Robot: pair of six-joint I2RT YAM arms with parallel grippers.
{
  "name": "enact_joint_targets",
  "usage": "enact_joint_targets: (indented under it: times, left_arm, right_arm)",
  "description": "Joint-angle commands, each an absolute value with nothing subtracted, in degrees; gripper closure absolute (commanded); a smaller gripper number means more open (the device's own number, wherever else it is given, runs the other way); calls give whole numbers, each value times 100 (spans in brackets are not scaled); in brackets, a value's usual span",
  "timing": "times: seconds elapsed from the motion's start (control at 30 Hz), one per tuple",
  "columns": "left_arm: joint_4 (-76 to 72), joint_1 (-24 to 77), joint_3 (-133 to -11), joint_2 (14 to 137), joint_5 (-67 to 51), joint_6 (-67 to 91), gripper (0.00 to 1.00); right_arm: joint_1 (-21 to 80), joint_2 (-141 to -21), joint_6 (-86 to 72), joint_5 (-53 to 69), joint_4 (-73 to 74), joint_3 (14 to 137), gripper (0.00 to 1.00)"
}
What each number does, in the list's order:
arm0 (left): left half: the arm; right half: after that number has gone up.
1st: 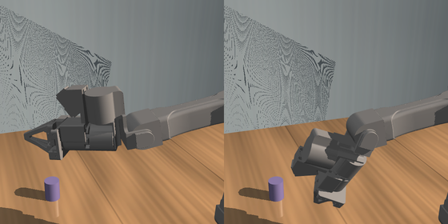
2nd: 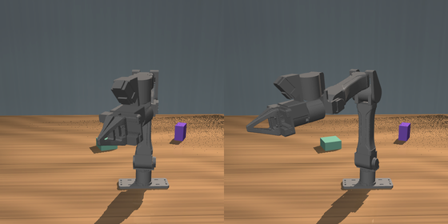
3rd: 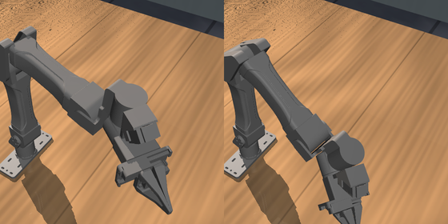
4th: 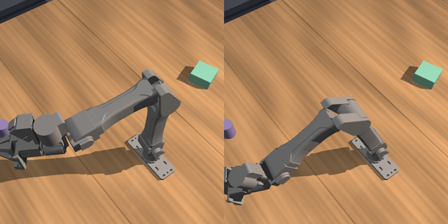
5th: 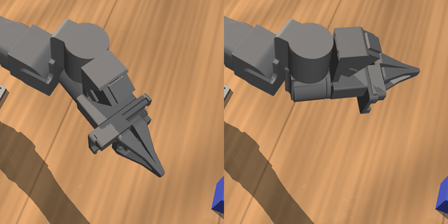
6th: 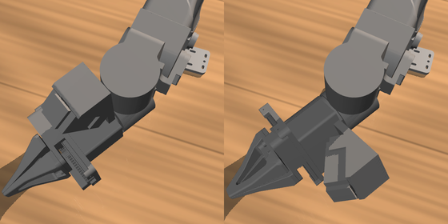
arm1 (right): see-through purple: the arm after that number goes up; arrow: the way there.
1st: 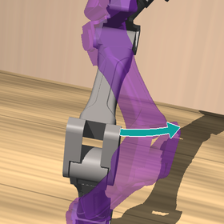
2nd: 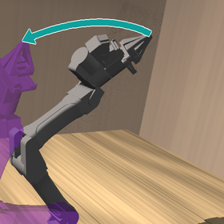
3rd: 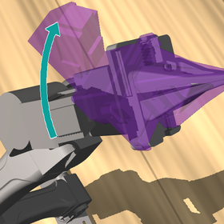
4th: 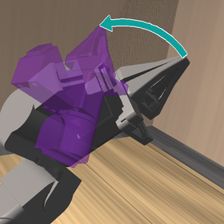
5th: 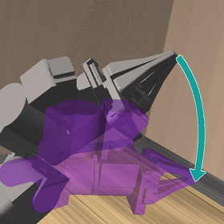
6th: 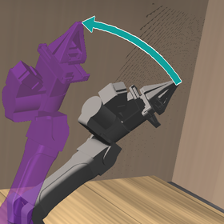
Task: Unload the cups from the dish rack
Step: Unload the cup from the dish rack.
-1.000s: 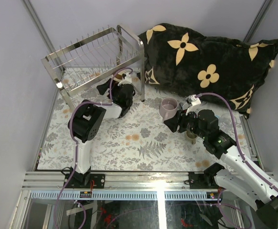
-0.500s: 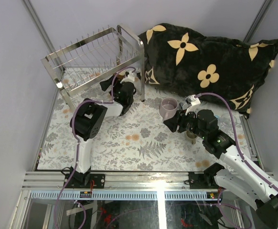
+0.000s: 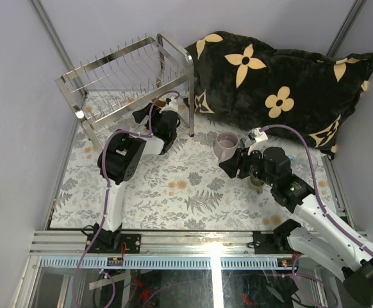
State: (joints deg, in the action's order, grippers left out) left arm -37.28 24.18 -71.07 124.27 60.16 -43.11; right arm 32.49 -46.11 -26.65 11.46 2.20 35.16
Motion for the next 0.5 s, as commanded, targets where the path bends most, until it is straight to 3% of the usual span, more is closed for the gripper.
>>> enact_joint_targets:
  times: [0.0, 0.47]
  left_arm:
    - [-4292, 2345, -7280, 12609, 5959, -4372, 2]
    - [-4309, 2187, -7746, 12969, 5971, -4456, 2]
  right_arm:
    - [3270, -4649, -2696, 1116, -116, 3533, 43]
    - [3270, -4675, -2681, 1073, -113, 3516, 43]
